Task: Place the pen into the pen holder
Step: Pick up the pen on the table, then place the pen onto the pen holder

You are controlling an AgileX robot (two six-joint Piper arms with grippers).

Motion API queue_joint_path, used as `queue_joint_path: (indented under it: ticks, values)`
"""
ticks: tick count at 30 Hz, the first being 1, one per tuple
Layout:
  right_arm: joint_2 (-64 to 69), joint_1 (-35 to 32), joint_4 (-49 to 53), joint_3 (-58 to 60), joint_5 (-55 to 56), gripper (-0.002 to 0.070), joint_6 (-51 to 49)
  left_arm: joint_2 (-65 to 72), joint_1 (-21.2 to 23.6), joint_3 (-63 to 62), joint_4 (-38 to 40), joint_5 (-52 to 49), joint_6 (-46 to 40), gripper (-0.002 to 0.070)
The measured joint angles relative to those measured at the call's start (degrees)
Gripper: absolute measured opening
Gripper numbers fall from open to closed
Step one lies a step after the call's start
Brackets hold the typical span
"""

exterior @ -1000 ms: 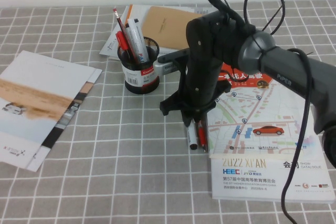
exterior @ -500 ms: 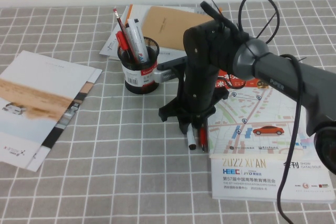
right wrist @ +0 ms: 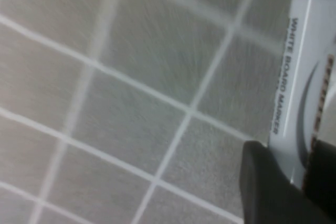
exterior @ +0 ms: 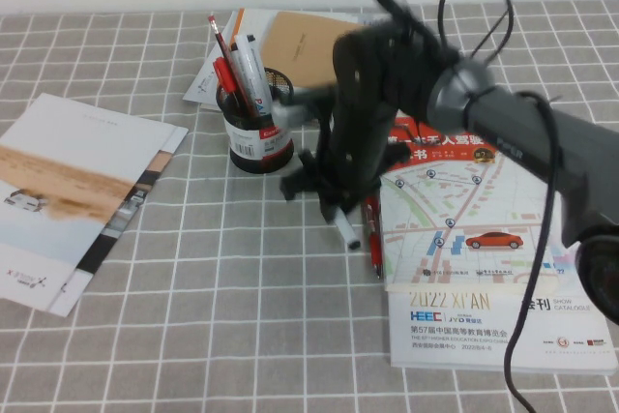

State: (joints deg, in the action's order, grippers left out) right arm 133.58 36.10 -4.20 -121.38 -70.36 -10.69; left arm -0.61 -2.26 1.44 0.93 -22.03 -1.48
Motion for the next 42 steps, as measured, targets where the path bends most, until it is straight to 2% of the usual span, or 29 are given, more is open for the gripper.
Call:
queue_joint_path:
  ticks: [8,12,19,23,27,30,35,42]
  values:
    - [-9.84,3.82,5.77,1.93,1.37,0.0104,-0.13,0.00,0.00,0.00,0.00,0.00,0.00,-0.0003]
    - [-16.00,6.19,6.65,10.87,11.78,0.0104,-2.60,0.00,0.00,0.00,0.00,0.00,0.00,-0.0003]
    - [-26.97,7.92,7.75,33.39,42.31,0.0104,-9.83,0.00,0.00,0.00,0.00,0.00,0.00,-0.0003]
    - [-32.22,7.31,7.75,48.33,68.34,0.0104,-11.59,0.00,0.00,0.00,0.00,0.00,0.00,-0.0003]
    - [-33.36,5.72,7.64,58.36,99.67,0.0104,-11.86,0.00,0.00,0.00,0.00,0.00,0.00,-0.0003]
    - [-32.99,3.93,7.41,60.42,111.44,0.0104,-12.02,0.00,0.00,0.00,0.00,0.00,0.00,-0.0003]
    - [-30.66,0.36,9.07,57.74,116.21,0.0104,-9.93,0.00,0.00,0.00,0.00,0.00,0.00,-0.0003]
    - [-21.08,-1.51,14.76,46.46,112.58,0.0104,-9.54,0.00,0.00,0.00,0.00,0.00,0.00,-0.0003]
